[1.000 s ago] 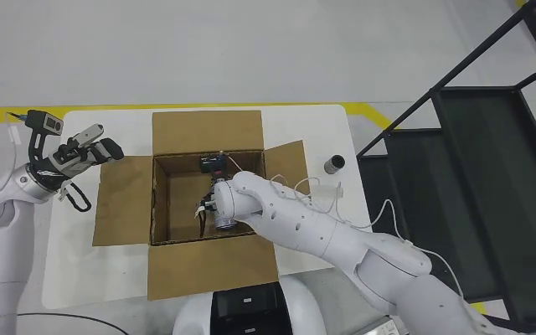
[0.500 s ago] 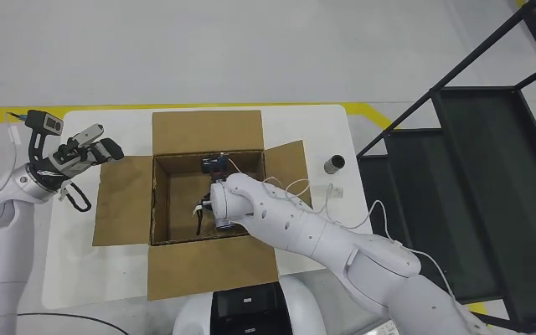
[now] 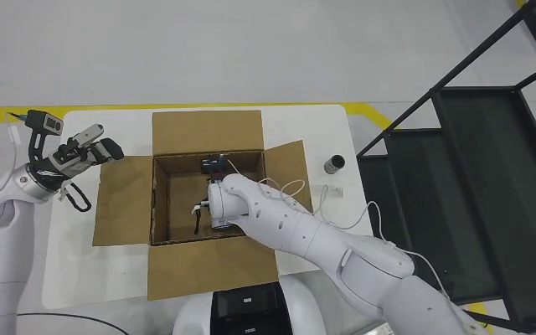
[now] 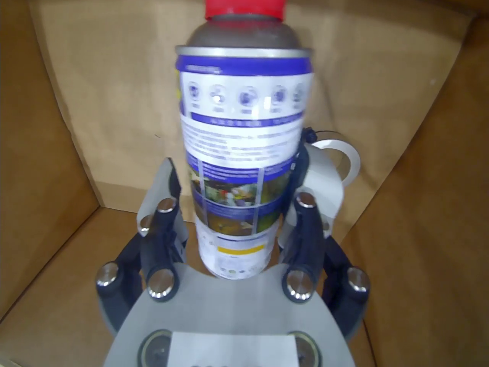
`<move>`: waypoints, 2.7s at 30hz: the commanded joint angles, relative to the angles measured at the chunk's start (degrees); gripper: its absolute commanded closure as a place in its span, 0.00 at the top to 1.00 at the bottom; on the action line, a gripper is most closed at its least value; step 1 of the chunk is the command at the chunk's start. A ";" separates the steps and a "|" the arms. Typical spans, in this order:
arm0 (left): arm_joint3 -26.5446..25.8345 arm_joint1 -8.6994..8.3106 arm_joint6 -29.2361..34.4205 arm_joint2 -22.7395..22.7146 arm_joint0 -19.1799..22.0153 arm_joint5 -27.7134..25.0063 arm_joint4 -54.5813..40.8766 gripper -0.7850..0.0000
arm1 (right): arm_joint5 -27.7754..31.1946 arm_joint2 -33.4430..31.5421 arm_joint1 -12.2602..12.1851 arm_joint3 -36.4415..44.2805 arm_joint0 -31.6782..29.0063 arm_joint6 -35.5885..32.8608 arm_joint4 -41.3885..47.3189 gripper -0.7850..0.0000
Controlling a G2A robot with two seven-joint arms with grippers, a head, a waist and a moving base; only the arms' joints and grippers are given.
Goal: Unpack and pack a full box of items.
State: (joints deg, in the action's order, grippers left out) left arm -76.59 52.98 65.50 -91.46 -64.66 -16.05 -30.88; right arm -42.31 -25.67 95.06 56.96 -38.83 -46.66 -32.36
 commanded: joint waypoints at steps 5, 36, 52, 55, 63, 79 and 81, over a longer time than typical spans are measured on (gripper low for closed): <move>0.00 0.00 0.00 0.00 0.00 0.00 0.00 1.00 | -1.30 -0.89 -0.74 4.98 -0.84 -0.81 -3.13 0.00; 0.00 0.00 0.00 0.00 0.00 0.00 0.00 1.00 | 31.56 -37.83 -16.22 55.82 -32.52 -5.94 -6.92 0.00; 0.00 0.00 0.00 0.00 0.00 0.00 0.00 1.00 | 50.58 -54.24 -18.95 63.27 -46.20 1.51 0.94 0.00; 0.00 0.00 0.00 0.00 0.00 0.00 0.00 1.00 | 50.58 -54.24 -18.95 63.27 -46.20 1.51 0.94 0.00; 0.00 0.00 0.00 0.00 0.00 0.00 0.00 1.00 | 50.54 -54.35 -18.95 63.21 -46.40 2.53 1.62 0.00; 0.00 0.00 0.00 0.00 0.00 0.00 0.00 1.00 | 71.96 -79.08 -20.83 59.19 -65.07 18.57 13.30 0.00; 0.00 0.00 0.00 0.00 0.00 0.00 0.00 1.00 | 73.47 -79.65 -20.91 57.98 -66.07 19.57 13.08 0.00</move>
State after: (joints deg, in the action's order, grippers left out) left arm -76.59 52.98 65.50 -91.46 -64.66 -16.05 -30.88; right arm 30.41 -105.12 74.20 115.53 -104.48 -27.48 -19.17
